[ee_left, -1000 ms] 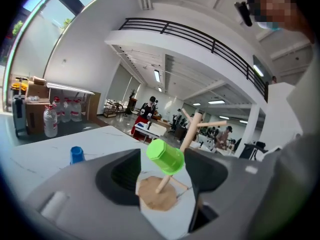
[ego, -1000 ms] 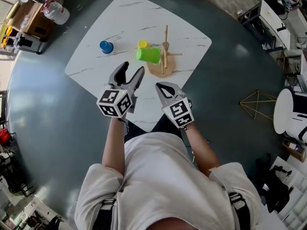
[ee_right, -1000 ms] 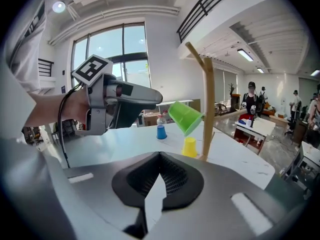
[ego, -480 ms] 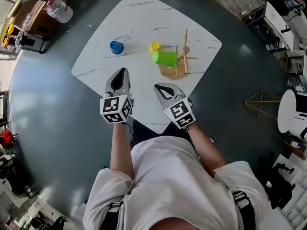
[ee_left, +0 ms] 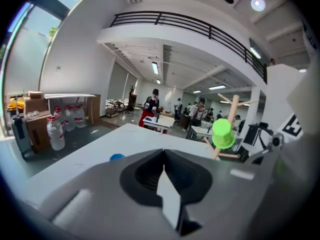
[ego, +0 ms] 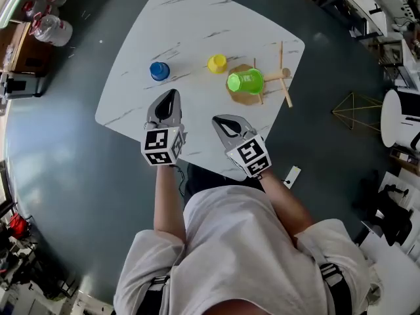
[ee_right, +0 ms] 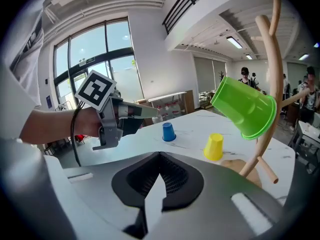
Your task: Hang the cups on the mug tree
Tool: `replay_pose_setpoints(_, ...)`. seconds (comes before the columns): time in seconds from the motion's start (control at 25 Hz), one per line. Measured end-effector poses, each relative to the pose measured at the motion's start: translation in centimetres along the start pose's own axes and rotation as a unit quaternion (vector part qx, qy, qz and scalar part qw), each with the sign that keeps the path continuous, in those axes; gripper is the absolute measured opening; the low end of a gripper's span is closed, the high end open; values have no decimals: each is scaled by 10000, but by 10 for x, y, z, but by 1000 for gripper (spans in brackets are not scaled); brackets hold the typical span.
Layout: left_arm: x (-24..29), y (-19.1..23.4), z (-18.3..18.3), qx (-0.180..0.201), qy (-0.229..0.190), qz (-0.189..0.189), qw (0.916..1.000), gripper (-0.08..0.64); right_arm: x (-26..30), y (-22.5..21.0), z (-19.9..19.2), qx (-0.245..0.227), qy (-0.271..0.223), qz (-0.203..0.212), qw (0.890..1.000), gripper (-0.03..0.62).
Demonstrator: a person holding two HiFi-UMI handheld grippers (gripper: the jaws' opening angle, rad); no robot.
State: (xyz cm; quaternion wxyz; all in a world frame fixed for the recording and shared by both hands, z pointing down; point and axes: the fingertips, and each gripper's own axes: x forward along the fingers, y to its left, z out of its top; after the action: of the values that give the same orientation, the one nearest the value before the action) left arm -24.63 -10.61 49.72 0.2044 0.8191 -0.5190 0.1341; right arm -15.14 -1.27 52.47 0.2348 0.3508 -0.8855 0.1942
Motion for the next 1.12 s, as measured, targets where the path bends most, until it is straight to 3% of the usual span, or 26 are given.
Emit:
replay_pose_setpoints(0.48, 83, -36, -27, 601, 606, -1269, 9882, 3, -3, -24, -16, 766, 140, -913, 9928, -2)
replay_pose_setpoints(0.84, 129, -59, -34, 873, 906, -1583, 9793, 3, -31, -54, -41, 1260, 174, -1512, 9803, -2)
replay_pose_setpoints(1.12, 151, -68, -36, 1142, 943, -1864, 9713, 3, -38, -61, -51, 1503, 186, -1711, 9735, -2)
